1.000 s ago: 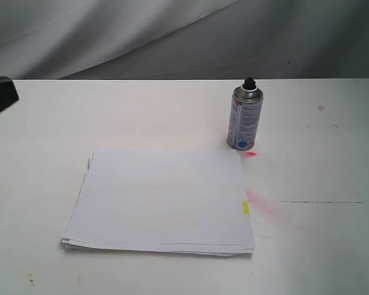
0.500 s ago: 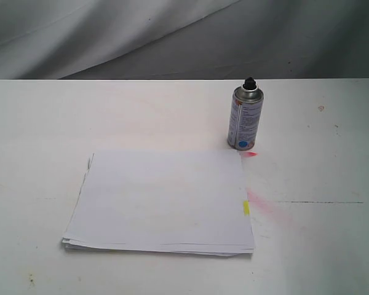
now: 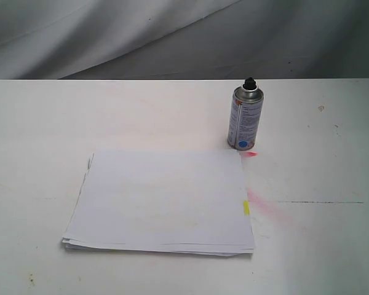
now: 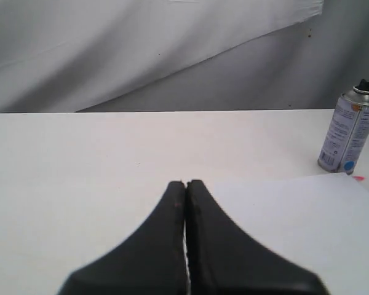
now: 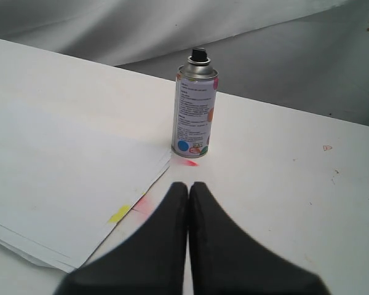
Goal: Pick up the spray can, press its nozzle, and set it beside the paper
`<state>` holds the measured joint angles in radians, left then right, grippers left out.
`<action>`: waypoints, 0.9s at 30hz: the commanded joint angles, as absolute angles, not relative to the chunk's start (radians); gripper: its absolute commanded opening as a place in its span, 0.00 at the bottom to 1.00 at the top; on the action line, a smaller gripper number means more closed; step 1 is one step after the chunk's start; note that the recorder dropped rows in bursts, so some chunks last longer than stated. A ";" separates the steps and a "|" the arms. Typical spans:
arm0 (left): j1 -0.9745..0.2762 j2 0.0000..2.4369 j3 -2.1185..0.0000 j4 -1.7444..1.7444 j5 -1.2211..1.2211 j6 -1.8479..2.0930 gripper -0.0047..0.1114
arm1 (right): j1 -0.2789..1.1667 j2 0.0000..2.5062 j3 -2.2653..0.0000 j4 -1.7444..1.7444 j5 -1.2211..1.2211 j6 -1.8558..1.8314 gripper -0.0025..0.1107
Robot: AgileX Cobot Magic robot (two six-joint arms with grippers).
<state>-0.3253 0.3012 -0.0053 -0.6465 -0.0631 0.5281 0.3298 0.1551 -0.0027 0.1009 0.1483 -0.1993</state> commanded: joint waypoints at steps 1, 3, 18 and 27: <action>-0.330 0.238 0.000 -0.636 -0.047 0.518 0.04 | 0.325 0.159 0.000 0.096 0.150 -0.202 0.02; -0.330 0.195 0.000 -0.599 0.000 0.518 0.04 | 0.325 0.159 0.000 0.096 0.150 -0.202 0.02; -0.285 0.016 0.000 -0.537 0.277 0.520 0.04 | 0.325 0.159 0.000 0.096 0.150 -0.202 0.02; -0.201 0.016 0.000 -0.542 0.303 0.520 0.04 | 0.325 0.159 0.000 0.096 0.150 -0.202 0.02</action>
<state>-0.2108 0.0206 -0.0052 -0.5427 0.3007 0.5240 0.3298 0.1551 -0.0027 0.1009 0.1483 -0.1993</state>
